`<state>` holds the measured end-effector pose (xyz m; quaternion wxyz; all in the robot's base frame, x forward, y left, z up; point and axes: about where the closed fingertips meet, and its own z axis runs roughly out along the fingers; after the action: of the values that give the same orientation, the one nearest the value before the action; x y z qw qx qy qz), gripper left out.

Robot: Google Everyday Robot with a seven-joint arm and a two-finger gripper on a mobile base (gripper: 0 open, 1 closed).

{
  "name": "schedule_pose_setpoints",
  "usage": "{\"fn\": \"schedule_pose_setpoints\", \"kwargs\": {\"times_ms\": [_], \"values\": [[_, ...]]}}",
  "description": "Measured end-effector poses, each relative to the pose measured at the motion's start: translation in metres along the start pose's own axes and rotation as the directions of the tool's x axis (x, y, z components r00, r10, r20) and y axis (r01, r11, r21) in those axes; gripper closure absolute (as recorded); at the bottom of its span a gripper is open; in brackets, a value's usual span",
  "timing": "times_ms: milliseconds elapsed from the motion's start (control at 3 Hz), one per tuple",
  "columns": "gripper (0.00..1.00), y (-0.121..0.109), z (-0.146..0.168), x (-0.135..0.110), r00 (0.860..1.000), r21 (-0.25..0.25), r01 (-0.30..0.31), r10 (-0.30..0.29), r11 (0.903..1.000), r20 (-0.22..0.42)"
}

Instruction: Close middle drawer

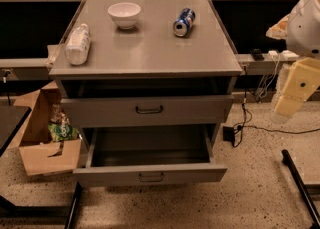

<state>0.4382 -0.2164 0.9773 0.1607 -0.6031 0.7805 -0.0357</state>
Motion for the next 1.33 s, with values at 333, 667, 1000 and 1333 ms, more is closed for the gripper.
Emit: {"fn": "schedule_pose_setpoints", "kwargs": {"times_ms": [333,667,1000,1333], "values": [[0.00,0.000,0.000,0.000,1.000,0.000,0.000,0.000,1.0000,0.000],[0.00,0.004,0.015,0.000,1.000,-0.009,-0.007,0.007,0.9999,0.010],[0.00,0.020,0.056,0.000,0.996,-0.068,-0.068,0.072,0.9954,0.056],[0.00,0.050,0.113,0.005,0.982,-0.121,-0.152,0.163,0.9810,0.091]]}}
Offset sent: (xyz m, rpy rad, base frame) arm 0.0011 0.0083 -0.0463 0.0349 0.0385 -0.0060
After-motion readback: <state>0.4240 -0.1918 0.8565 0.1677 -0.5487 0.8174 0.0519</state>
